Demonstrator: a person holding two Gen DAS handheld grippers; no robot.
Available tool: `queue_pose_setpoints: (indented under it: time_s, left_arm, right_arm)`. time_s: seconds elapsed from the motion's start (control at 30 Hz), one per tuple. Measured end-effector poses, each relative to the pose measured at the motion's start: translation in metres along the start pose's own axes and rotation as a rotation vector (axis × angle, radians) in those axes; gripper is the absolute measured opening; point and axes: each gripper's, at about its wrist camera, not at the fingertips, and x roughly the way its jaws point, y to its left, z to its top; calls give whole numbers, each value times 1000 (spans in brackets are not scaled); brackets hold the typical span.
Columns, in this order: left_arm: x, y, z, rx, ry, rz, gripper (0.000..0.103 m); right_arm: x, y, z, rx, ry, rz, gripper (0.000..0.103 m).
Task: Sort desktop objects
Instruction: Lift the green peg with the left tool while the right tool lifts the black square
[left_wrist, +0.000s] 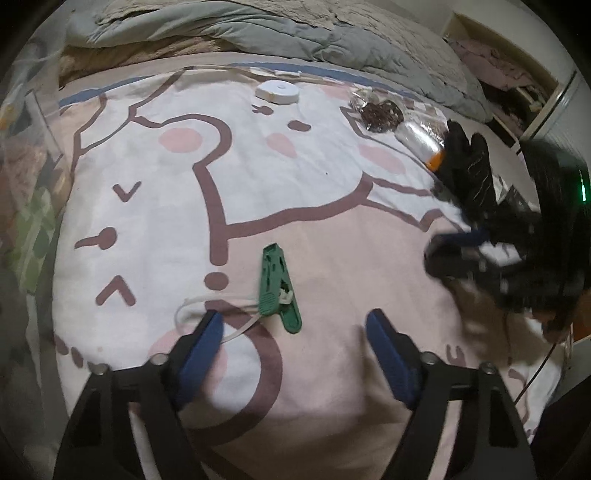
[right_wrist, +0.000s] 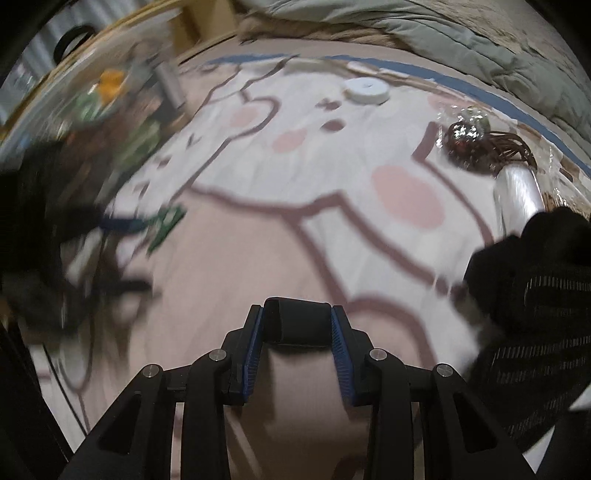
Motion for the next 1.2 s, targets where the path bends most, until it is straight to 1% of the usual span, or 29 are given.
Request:
queue_pose_setpoints:
  time_s: [0.07, 0.13, 0.17, 0.27, 0.3, 0.33, 0.4, 0.47, 0.5, 0.57, 0.6, 0.67, 0.7, 0.73, 0.77, 0.83, 0.87, 0.93, 0.97, 1.03, 1.07, 1.1, 1.17, 1.2]
  left_arm:
    - [-7, -3, 0, 7, -11, 2, 72]
    - [-15, -8, 0, 49, -14, -11, 72]
    - [-20, -12, -1, 73, -27, -4, 72]
    - [-28, -21, 3, 156, -62, 8, 72]
    - [-29, -23, 5, 184, -76, 23, 72]
    - [-27, -24, 8, 195, -88, 42, 72]
    - [-20, -20, 13, 198, -82, 61, 72]
    - [-9, -16, 17, 193, -65, 80, 72]
    - [-2, -13, 18, 186, -48, 84, 72]
    - [6, -11, 17, 189, -25, 82, 65]
    - [10, -11, 16, 196, -13, 82, 64]
    - [14, -12, 14, 215, -10, 90, 61]
    - [15, -13, 13, 224, -9, 96, 58]
    - [17, -14, 12, 235, -4, 98, 51]
    - [18, -15, 11, 246, 1, 95, 47]
    - [20, -17, 9, 266, 0, 93, 42]
    - [20, -19, 8, 281, -1, 89, 36]
    - [19, -23, 6, 302, -1, 82, 29]
    - [19, -24, 5, 314, 0, 76, 24]
    - [19, -26, 4, 329, 5, 64, 19]
    - [19, -27, 3, 333, 5, 64, 18]
    - [19, -27, 3, 336, 7, 61, 18]
    - [18, -27, 4, 334, 11, 57, 16]
    - [18, -28, 4, 336, 14, 54, 16]
  right_arm:
    - [-3, 6, -13, -38, 4, -7, 36]
    - [-4, 9, -21, -65, -8, -14, 36]
    - [-4, 9, -25, -74, -19, -14, 36]
    - [-4, 4, -32, -58, -40, 9, 37]
    - [-4, 3, -34, -53, -45, 19, 37]
    - [-3, 4, -33, -48, -49, 23, 38]
    - [-2, 4, -33, -45, -53, 36, 43]
    - [-2, 6, -34, -51, -56, 72, 60]
    - [-1, 10, -35, -62, -57, 77, 63]
    - [1, 19, -36, -111, -57, 68, 74]
    - [2, 23, -38, -130, -56, 67, 80]
    - [5, 28, -40, -160, -46, 97, 96]
    - [6, 29, -40, -167, -43, 110, 98]
    - [7, 30, -41, -175, -43, 114, 100]
    - [8, 31, -41, -178, -42, 114, 100]
    - [8, 31, -40, -163, -45, 125, 99]
    - [8, 30, -39, -145, -46, 138, 99]
    - [9, 27, -37, -104, -47, 158, 95]
    - [9, 26, -36, -84, -45, 157, 89]
    - [10, 25, -34, -64, -42, 140, 81]
    - [10, 25, -33, -54, -43, 134, 76]
    - [10, 24, -33, -46, -44, 128, 73]
    - [10, 24, -33, -21, -51, 112, 59]
    - [10, 24, -33, -11, -55, 106, 56]
